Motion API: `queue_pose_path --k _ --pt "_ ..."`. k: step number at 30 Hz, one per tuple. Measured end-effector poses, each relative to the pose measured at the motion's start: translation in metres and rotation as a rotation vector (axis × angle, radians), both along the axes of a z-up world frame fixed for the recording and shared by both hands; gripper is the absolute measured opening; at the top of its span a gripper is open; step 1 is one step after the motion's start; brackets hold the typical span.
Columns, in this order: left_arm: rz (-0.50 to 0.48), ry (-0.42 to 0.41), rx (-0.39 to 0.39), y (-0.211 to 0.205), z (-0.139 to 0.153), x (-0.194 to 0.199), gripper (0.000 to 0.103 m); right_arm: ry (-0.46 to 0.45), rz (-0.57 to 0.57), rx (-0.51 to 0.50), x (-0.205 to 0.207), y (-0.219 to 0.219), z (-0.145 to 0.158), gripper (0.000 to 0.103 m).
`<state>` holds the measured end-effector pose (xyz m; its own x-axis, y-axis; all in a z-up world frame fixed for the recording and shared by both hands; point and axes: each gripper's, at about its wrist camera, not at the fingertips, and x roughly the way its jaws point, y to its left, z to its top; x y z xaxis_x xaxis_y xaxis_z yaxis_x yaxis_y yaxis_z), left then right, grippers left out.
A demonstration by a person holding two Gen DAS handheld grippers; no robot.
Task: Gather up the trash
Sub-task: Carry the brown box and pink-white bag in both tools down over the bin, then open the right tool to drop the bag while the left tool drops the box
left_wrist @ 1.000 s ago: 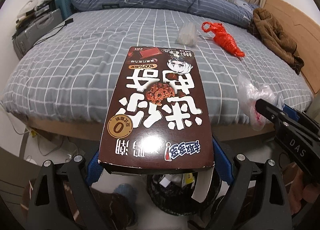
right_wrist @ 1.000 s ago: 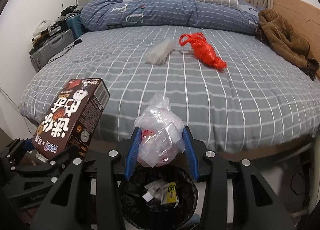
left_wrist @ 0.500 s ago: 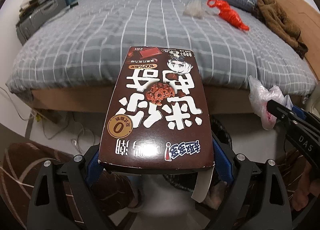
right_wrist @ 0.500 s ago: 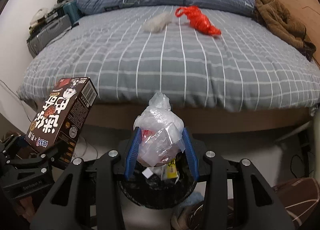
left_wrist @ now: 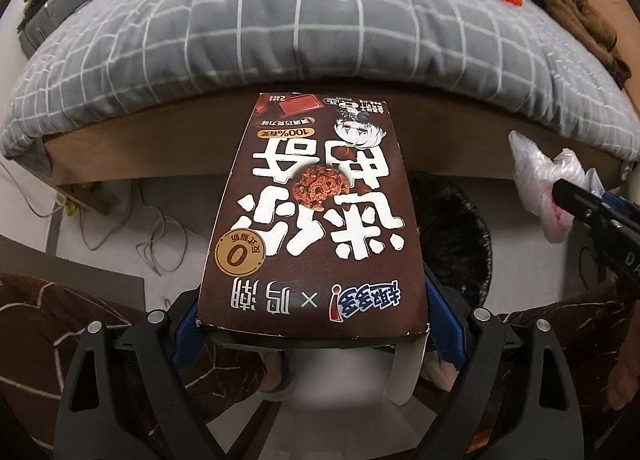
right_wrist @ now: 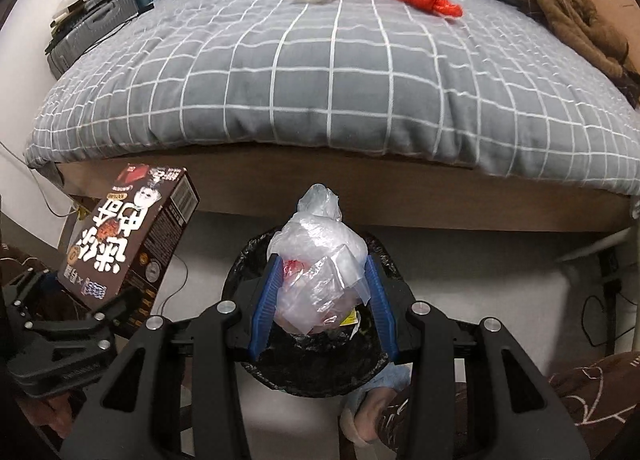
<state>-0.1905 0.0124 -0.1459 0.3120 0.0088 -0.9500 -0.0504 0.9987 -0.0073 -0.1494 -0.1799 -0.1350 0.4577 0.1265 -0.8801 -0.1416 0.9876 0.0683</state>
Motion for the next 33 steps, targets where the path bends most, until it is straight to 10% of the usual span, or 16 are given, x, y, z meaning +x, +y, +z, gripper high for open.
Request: queue_pose_path --k 19,33 --pt "0.031 0.110 -0.033 0.014 -0.049 0.026 0.088 0.165 0.051 -0.045 0.030 0.030 -0.072 0.045" --pt "-0.076 0.131 -0.078 -0.040 -0.064 0.042 0.088 0.149 -0.020 -0.056 0.028 -0.014 -0.083 0.081"
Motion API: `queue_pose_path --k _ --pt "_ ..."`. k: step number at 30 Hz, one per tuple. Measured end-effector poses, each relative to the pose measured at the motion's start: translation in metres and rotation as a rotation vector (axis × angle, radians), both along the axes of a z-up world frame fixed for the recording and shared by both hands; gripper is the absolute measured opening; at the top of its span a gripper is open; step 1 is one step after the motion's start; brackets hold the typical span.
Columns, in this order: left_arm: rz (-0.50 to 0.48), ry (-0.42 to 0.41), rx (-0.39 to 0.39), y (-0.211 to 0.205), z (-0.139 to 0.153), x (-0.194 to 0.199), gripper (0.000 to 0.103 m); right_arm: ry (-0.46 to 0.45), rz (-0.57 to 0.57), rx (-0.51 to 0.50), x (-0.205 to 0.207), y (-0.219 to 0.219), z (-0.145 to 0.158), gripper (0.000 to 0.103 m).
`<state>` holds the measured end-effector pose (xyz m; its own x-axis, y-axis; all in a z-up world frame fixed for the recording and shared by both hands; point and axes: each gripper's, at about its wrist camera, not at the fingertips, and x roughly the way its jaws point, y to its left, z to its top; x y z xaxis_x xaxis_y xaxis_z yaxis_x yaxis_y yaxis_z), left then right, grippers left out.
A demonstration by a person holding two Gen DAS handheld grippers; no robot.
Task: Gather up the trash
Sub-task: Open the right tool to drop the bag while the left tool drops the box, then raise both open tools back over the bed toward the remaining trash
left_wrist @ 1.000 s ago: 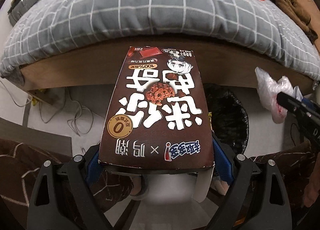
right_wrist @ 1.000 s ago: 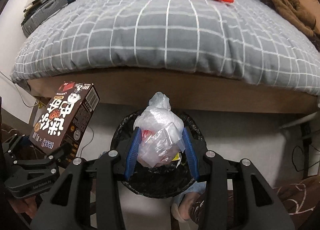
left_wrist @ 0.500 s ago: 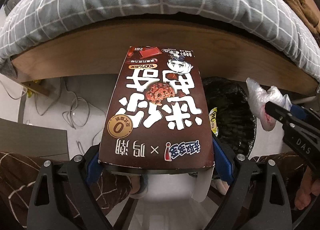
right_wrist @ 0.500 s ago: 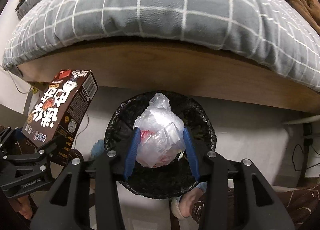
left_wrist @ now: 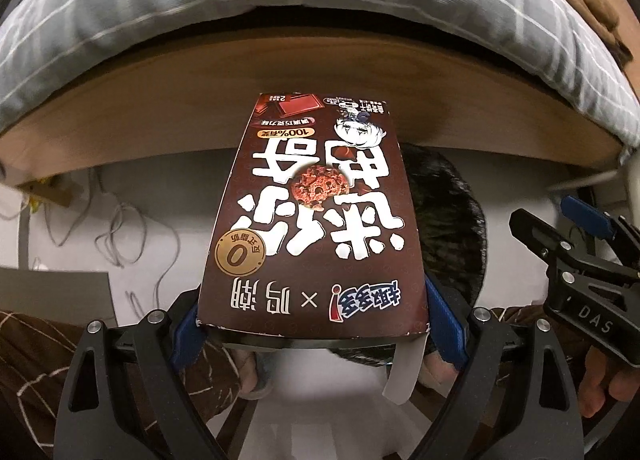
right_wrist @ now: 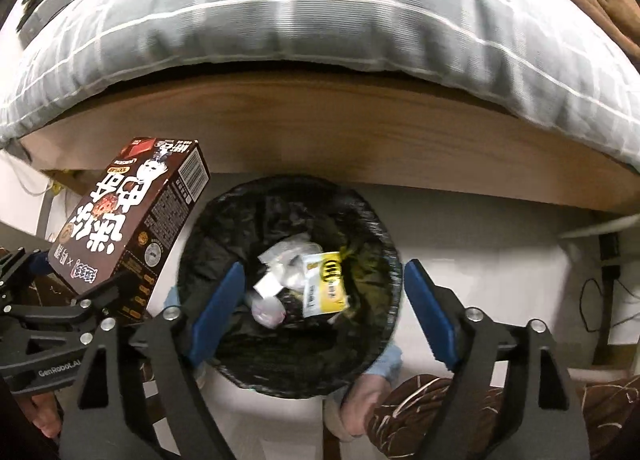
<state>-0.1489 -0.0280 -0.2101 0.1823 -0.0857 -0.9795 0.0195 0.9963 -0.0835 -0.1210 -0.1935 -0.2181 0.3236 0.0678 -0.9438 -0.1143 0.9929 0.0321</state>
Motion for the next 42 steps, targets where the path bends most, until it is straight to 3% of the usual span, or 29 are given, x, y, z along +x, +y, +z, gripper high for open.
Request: queue_pose_path --k 8,16,26,34,42 --pt "-0.111 0.018 -0.006 -0.058 -0.009 0.005 0.088 -0.012 -0.103 -0.015 -0.011 -0.064 -0.003 0.095" --pt "-0.169 0.018 -0.006 -0.095 -0.011 0.006 0.088 -0.015 -0.165 -0.037 -0.024 -0.104 -0.004 0.095" --pt "-0.205 0.006 0.020 -0.106 -0.016 0.009 0.096 -0.023 -0.202 -0.011 -0.029 -0.125 0.000 0.095" --pt "-0.158 -0.083 0.041 -0.094 0.012 0.022 0.097 -0.081 -0.179 -0.022 -0.023 -0.115 0.017 0.095" --pt "-0.133 -0.189 0.035 -0.085 0.063 0.035 0.097 -0.196 -0.161 -0.006 -0.010 -0.107 0.068 0.095"
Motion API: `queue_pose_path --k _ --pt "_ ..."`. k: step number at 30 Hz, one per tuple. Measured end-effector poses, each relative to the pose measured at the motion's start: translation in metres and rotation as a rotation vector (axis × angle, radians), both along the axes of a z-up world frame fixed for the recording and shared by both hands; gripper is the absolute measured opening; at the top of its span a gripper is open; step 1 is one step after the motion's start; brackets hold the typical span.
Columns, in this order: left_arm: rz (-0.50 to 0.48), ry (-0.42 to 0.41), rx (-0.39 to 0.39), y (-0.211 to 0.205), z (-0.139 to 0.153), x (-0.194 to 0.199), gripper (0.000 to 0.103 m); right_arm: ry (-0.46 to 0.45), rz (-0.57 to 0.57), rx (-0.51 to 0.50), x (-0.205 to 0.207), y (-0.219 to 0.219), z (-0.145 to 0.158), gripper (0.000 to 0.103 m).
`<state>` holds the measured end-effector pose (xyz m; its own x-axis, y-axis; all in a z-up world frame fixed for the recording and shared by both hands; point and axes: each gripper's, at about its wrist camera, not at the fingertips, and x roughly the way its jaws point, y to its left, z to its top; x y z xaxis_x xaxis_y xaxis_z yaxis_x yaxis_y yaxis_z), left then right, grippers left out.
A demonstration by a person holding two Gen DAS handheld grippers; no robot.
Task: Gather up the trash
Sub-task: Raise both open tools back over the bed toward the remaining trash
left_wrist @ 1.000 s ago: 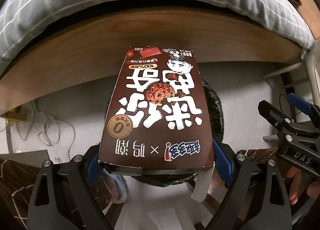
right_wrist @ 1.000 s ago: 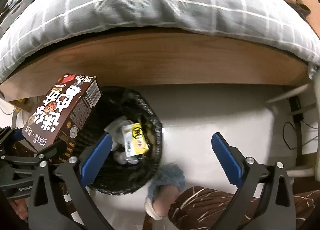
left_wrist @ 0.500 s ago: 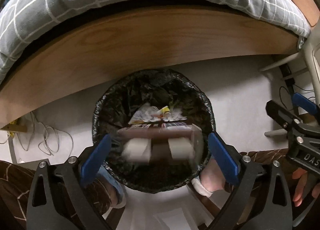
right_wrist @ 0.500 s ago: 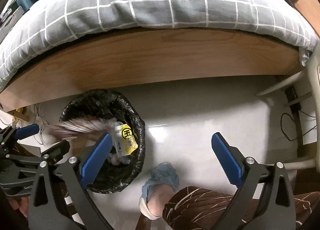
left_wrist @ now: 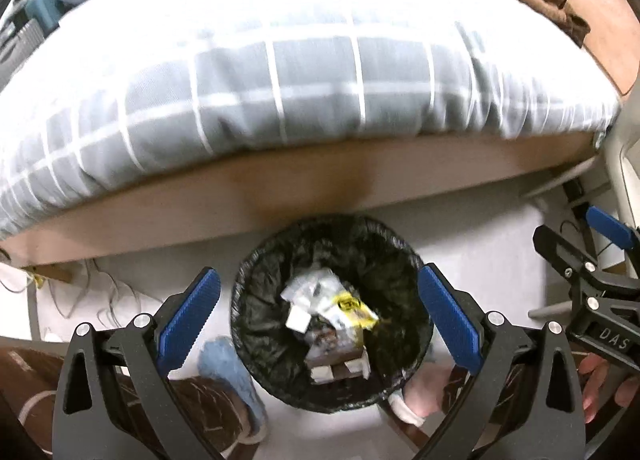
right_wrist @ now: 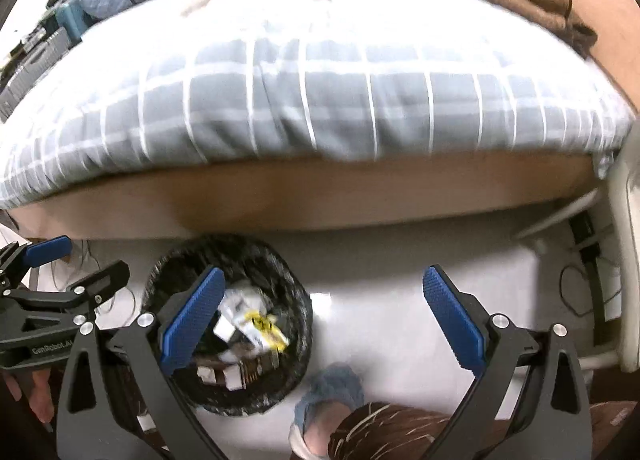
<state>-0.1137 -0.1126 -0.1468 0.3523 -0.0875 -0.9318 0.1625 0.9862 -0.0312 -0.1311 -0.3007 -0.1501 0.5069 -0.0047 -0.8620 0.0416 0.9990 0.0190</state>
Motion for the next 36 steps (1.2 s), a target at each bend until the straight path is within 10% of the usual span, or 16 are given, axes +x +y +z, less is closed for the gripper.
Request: queue_pose_path --k 14,36 --pt "0.031 -0.160 -0.035 0.017 0.068 0.048 0.097 -0.223 0.030 -0.052 0.044 0.018 0.087 0.095" --pt "0.102 -0.228 -0.048 0.057 0.082 0.187 0.097 -0.254 0.040 -0.085 0.174 0.035 0.088 0.095"
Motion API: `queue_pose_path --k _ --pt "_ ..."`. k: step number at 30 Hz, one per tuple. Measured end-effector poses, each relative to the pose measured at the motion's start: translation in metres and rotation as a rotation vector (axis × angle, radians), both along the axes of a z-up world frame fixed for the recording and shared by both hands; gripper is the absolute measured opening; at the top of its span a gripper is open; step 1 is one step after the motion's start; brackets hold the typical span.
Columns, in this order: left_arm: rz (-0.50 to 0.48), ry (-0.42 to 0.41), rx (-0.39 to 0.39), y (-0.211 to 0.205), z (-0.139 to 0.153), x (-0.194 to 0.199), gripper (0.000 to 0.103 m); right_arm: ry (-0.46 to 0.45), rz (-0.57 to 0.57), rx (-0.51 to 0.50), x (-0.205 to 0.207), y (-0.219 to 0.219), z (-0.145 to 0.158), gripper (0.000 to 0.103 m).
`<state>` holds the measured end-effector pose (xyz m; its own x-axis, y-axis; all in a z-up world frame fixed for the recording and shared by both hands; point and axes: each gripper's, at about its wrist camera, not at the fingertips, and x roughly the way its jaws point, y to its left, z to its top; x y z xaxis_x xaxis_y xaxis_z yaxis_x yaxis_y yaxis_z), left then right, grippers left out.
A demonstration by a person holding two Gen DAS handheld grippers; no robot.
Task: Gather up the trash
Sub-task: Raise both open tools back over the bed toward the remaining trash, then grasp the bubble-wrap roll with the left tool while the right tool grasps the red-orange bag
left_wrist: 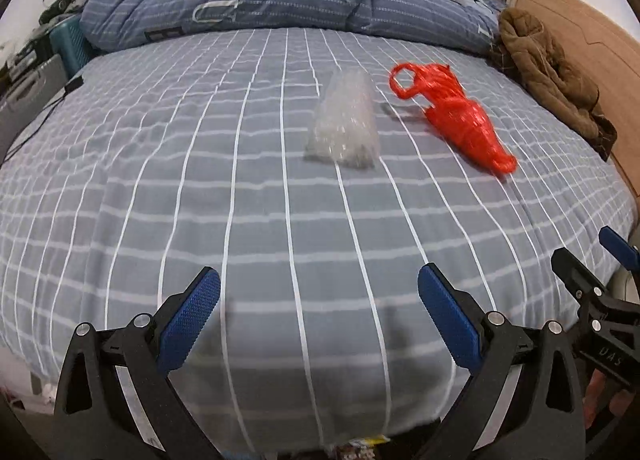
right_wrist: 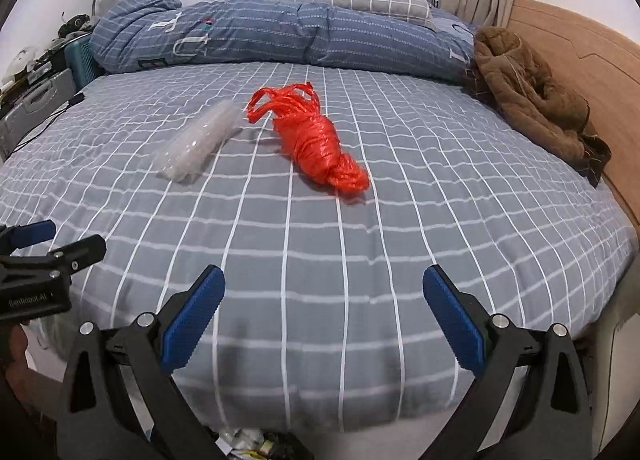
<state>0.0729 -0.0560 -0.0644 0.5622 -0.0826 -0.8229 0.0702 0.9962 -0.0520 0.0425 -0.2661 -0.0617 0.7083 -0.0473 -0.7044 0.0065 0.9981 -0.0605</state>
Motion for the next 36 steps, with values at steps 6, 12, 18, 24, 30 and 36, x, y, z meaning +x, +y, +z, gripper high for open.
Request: queue_pose_path --k 6,12,18,24,30,36 --pt "-0.012 -0.006 -0.003 -0.002 -0.003 0.044 0.097 0.006 0.005 0.009 0.045 -0.006 -0.004 0.095" --pt "-0.036 0.000 -0.019 -0.009 -0.008 0.087 0.097 0.004 0.008 0.023 0.087 -0.009 -0.007 0.094" --pt "-0.026 0.007 -0.027 -0.012 -0.015 0.126 0.097 0.027 0.015 0.045 0.124 -0.015 -0.017 0.089" --pt "-0.041 0.012 -0.034 -0.020 -0.020 0.154 0.097 0.031 0.015 0.049 0.150 -0.017 -0.022 0.083" --pt "-0.052 0.032 -0.017 -0.034 -0.034 0.171 0.097 0.050 0.005 0.056 0.167 -0.021 -0.031 0.073" --pt "-0.050 0.086 -0.006 -0.039 -0.052 0.179 0.075 0.084 0.021 0.097 0.172 -0.023 -0.041 0.055"
